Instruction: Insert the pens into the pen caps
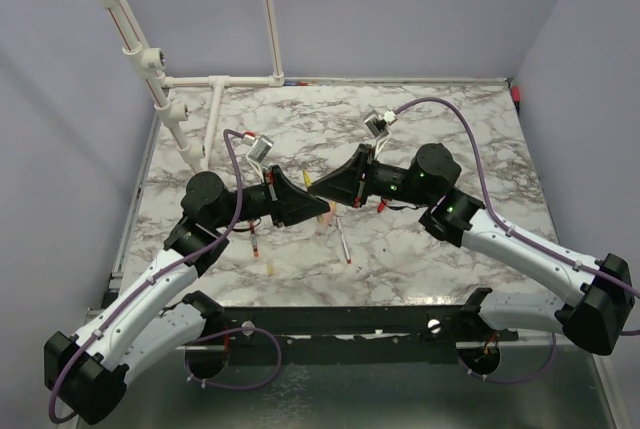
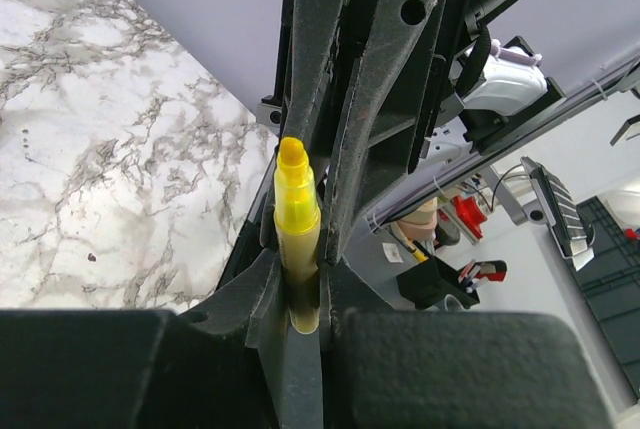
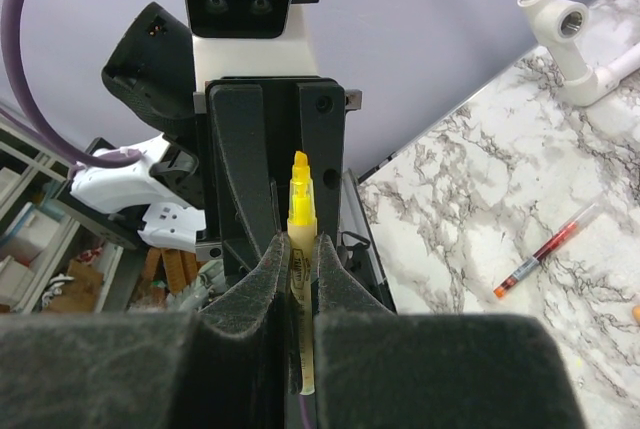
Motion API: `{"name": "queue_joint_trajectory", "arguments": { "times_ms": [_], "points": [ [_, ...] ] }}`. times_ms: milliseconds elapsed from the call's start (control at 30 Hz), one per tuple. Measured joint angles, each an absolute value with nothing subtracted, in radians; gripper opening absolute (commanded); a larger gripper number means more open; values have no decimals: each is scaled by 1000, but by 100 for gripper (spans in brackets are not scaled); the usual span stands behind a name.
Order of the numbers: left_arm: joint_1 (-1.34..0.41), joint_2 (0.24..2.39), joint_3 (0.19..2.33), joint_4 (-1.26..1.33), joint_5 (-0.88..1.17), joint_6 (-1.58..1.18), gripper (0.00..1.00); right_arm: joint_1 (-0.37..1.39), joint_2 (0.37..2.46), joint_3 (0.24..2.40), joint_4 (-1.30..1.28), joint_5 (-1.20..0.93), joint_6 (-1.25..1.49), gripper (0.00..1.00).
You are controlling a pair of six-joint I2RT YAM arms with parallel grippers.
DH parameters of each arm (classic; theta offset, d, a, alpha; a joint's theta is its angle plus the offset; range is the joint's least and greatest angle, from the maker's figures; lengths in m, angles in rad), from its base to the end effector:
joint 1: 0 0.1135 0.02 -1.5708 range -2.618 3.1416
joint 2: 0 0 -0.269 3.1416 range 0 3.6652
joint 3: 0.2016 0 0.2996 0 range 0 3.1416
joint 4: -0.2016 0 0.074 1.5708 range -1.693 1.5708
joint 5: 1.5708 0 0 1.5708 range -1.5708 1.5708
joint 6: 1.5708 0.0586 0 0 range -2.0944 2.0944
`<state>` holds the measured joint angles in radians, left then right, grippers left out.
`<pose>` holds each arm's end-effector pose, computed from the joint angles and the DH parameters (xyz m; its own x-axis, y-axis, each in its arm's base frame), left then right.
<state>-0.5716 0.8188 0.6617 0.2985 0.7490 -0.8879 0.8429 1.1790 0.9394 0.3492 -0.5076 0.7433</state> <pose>0.1898 -0.1695 0.3398 -0.6724 -0.2430 -0.6992 0.6997 0.0994 -0.7074 0.2057 0.2736 0.3644 -0.6055 0.2095 -0.7678 -0.7663 0.1072 0.6335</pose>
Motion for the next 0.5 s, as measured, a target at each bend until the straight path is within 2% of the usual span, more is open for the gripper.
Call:
{"name": "queue_joint_trajectory", "arguments": {
  "times_ms": [267, 400, 500],
  "points": [
    [-572, 811, 655, 302, 749, -888, 0, 847, 1178, 939, 350, -506, 736, 1],
    [-572, 805, 652, 294, 749, -876, 0, 850, 1177, 940, 342, -506, 721, 33],
    [-572, 805, 652, 247, 748, -838, 0, 851, 1171, 952, 302, -496, 695, 43]
  ]
}}
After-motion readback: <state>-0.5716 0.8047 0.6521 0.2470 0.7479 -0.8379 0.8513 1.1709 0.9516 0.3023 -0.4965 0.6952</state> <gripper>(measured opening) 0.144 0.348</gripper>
